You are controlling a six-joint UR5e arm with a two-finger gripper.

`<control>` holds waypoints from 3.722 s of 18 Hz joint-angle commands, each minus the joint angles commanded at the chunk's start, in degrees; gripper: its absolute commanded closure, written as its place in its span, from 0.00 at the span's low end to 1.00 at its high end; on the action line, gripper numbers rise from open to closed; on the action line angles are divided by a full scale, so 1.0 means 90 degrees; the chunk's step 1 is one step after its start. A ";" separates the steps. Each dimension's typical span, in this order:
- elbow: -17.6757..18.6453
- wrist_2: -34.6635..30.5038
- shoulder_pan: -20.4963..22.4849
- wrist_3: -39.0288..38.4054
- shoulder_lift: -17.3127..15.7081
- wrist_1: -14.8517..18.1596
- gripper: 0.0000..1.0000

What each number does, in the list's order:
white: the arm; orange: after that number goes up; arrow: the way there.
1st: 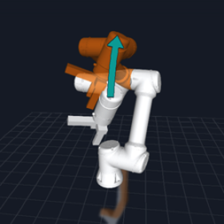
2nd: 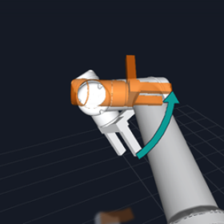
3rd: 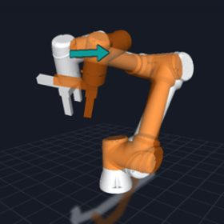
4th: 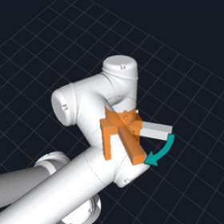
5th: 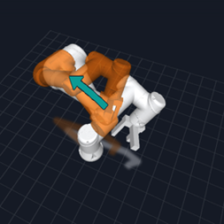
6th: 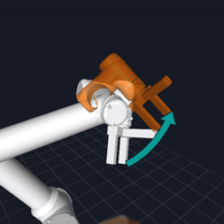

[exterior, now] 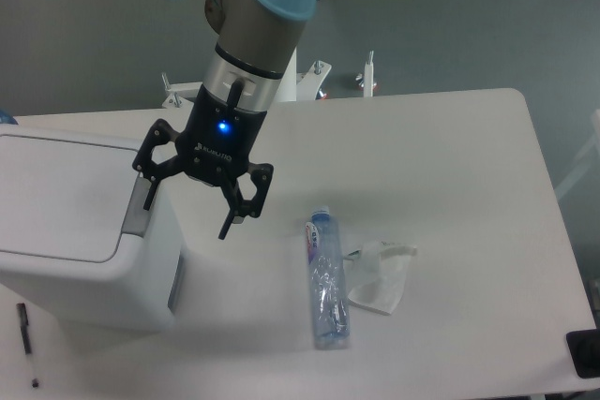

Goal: Open the trash can

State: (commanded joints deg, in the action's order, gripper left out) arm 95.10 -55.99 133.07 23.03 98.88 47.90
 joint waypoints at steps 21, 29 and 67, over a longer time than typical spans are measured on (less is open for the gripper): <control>0.0039 -0.0010 -0.0020 0.0019 0.0029 -0.0020 0.00; -0.0341 -0.0020 0.0146 0.0059 0.0068 -0.0030 0.00; -0.0205 -0.3447 0.1777 0.4736 0.1416 0.0244 0.00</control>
State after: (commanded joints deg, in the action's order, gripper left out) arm 93.25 -87.01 149.06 65.65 111.62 50.10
